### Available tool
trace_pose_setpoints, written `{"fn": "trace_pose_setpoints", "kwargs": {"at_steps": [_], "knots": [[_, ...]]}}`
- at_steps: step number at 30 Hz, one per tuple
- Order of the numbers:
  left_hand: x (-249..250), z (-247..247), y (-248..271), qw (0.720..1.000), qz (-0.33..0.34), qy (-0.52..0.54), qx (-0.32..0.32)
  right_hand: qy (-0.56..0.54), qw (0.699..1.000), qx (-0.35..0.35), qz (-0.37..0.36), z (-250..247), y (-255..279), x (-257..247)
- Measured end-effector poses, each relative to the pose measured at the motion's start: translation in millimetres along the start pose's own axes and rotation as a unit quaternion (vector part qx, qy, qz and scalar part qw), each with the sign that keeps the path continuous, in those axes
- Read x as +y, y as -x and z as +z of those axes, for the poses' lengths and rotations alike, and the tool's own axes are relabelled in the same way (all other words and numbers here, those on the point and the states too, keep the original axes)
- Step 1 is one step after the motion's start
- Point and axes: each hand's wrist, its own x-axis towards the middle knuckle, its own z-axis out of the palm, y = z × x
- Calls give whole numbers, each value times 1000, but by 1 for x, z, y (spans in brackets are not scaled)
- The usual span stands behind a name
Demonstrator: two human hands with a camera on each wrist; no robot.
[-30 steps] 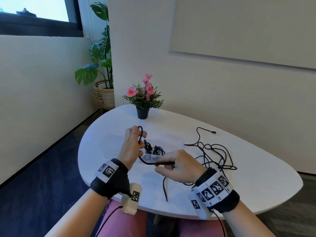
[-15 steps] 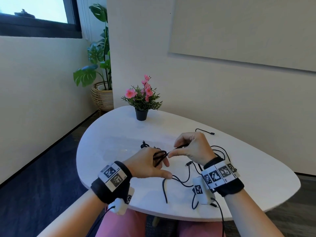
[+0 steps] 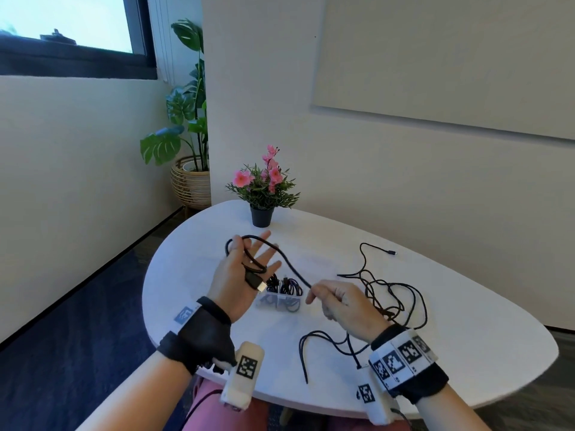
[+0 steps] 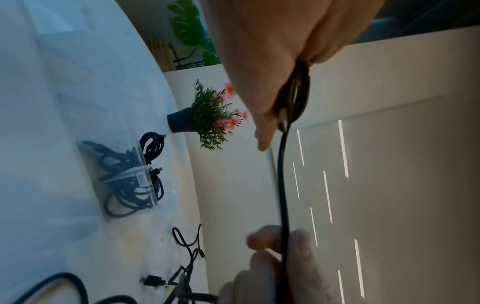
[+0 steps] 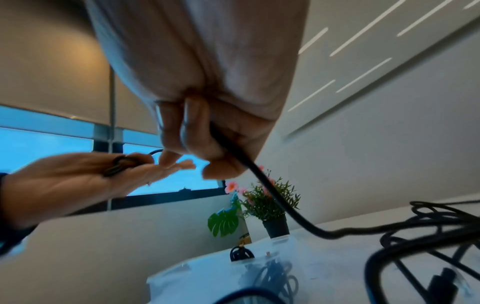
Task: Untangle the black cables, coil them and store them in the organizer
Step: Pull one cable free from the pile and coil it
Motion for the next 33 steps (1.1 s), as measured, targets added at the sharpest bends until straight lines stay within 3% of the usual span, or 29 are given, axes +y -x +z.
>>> {"fn": "trace_pose_setpoints", "kwargs": {"at_steps": [5, 8, 11, 14, 16, 19, 20, 23, 25, 26, 30, 33], "knots": [[5, -2, -8, 994, 37, 74, 73, 92, 992, -85, -16, 27, 4, 15], [14, -13, -13, 983, 55, 102, 139, 103, 991, -82, -25, 28, 8, 11], [21, -25, -14, 980, 71, -12, 187, 87, 994, -22, -62, 14, 8, -1], [17, -32, -16, 949, 87, -240, 184, 107, 983, 79, -124, -2, 5, -12], [6, -31, -15, 889, 99, -430, 122, 126, 971, 110, -170, -6, 1, -21], [-8, -24, -4, 719, 139, -681, -15, 147, 956, 151, -205, -13, -8, -29], [-9, -22, 0, 693, 143, -704, -52, 148, 952, 171, -206, -17, -11, -31], [-10, -15, 9, 720, 95, -662, -183, 150, 946, 222, -184, -24, -16, -30], [-10, -10, 14, 736, 63, -639, -215, 130, 951, 241, -141, -27, -17, -24], [-9, -8, 16, 758, 50, -616, -208, 117, 955, 243, -119, -29, -17, -20], [-1, -3, 19, 915, -25, -364, -169, 67, 974, 208, -62, -24, -14, -12], [-1, 3, 20, 972, -41, -190, -132, 46, 983, 169, -59, -7, -11, -13]]}}
